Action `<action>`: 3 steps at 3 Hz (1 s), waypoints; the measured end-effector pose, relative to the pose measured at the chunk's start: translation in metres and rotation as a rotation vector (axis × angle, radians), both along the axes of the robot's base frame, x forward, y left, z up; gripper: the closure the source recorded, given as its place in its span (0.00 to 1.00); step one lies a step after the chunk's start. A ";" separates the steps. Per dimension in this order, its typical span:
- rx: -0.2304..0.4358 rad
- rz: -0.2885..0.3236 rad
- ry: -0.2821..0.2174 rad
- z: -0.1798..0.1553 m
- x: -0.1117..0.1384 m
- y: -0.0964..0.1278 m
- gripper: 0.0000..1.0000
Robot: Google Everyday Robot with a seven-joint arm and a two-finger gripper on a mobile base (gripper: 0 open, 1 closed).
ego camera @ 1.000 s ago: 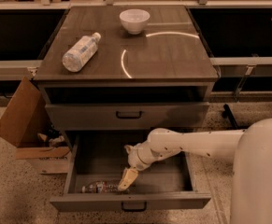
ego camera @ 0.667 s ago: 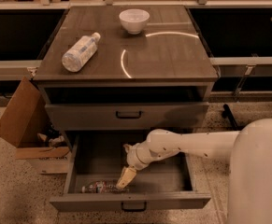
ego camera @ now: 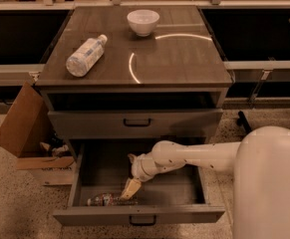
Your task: Pick water bottle from middle drawer and place on counter
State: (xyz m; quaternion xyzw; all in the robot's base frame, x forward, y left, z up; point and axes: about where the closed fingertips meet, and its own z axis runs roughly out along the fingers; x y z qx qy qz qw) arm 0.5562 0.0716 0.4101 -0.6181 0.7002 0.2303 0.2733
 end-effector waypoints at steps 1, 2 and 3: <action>-0.026 0.008 -0.005 -0.013 0.002 0.008 0.00; -0.060 0.009 -0.009 -0.025 0.003 0.014 0.00; -0.087 0.004 -0.017 -0.032 -0.001 0.016 0.00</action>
Offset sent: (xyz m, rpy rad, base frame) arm 0.0064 0.0194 -0.0385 -0.1015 -0.0175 0.0032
